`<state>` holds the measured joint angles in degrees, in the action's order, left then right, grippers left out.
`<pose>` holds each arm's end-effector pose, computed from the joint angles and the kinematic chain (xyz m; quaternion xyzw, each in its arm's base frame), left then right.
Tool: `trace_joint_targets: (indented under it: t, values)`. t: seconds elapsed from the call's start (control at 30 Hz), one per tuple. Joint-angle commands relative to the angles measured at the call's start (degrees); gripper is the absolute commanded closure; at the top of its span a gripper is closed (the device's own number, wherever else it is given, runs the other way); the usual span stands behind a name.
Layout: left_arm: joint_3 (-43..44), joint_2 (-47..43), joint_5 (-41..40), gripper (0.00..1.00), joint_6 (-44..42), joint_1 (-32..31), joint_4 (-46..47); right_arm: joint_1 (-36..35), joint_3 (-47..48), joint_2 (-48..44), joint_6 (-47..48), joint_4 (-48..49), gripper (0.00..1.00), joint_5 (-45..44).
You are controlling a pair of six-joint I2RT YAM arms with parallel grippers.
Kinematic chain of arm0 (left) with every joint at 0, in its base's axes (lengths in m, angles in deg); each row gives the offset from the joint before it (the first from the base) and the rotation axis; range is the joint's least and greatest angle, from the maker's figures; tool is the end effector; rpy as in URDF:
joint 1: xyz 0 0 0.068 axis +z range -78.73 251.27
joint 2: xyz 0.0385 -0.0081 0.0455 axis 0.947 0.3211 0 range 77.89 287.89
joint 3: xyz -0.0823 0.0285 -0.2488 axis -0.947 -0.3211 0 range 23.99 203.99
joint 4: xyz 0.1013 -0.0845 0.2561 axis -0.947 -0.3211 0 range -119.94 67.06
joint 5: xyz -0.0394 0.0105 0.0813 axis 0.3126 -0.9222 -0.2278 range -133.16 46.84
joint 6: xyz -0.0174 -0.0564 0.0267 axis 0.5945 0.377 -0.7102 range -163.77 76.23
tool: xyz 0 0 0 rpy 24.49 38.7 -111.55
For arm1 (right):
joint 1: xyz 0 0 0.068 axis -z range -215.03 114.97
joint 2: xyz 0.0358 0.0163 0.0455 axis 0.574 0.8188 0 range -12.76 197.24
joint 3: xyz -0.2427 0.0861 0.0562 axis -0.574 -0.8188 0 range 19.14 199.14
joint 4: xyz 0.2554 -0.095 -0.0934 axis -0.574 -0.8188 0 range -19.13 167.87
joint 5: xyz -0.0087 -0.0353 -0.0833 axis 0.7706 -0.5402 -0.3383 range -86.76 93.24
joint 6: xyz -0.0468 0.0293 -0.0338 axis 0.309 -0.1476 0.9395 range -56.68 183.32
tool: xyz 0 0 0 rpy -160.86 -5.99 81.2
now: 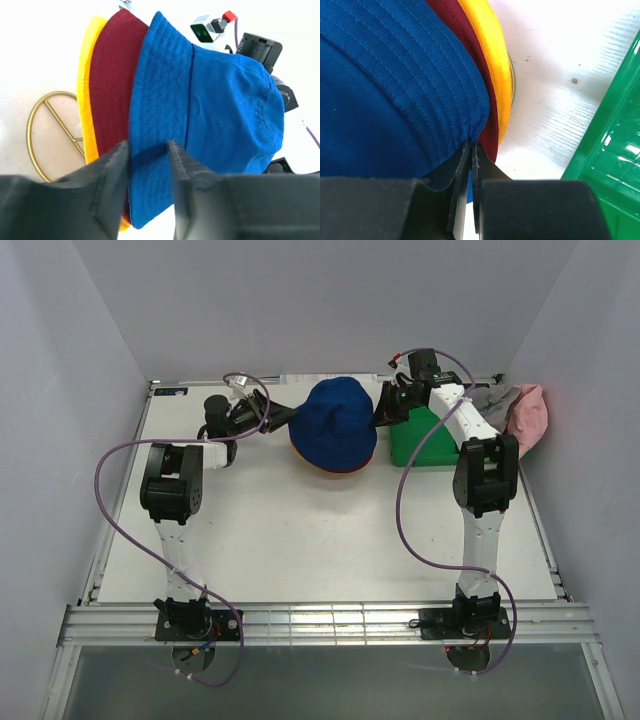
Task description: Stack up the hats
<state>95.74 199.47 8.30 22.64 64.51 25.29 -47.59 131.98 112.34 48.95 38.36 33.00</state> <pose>0.4729 -0.0960 0.1572 -0.0586 0.7108 -0.6243 0.3188 0.5011 0.1373 0.2298 -0.0696 0.9144 0.3097 0.2513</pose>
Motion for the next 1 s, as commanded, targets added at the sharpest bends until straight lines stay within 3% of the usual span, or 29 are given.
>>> trace_joint_targets:
  t: [0.0,0.2,0.27,0.5,0.97]
  values:
    - [1.56,-0.47,-0.48,0.61,-0.06,0.0,1.61,-0.36,2.56,0.5,0.66,0.22,0.92,0.92]
    - [0.86,0.24,-2.5,0.95,1.53,-0.18,1.34,-0.63,1.07,0.23,0.31,1.01,0.92,1.27]
    - [0.59,0.41,-4.08,1.0,1.44,-0.27,-1.11,-0.63,0.2,-0.2,0.13,1.8,0.92,1.27]
    - [-3.01,1.12,-8.39,1.0,1.62,-0.27,-6.56,-0.71,-1.92,-0.38,0.05,2.24,0.92,0.92]
    - [-9.16,-0.46,-9.01,1.0,0.56,-0.35,-6.74,-0.71,-9.74,-1.79,0.57,3.47,0.92,-0.31]
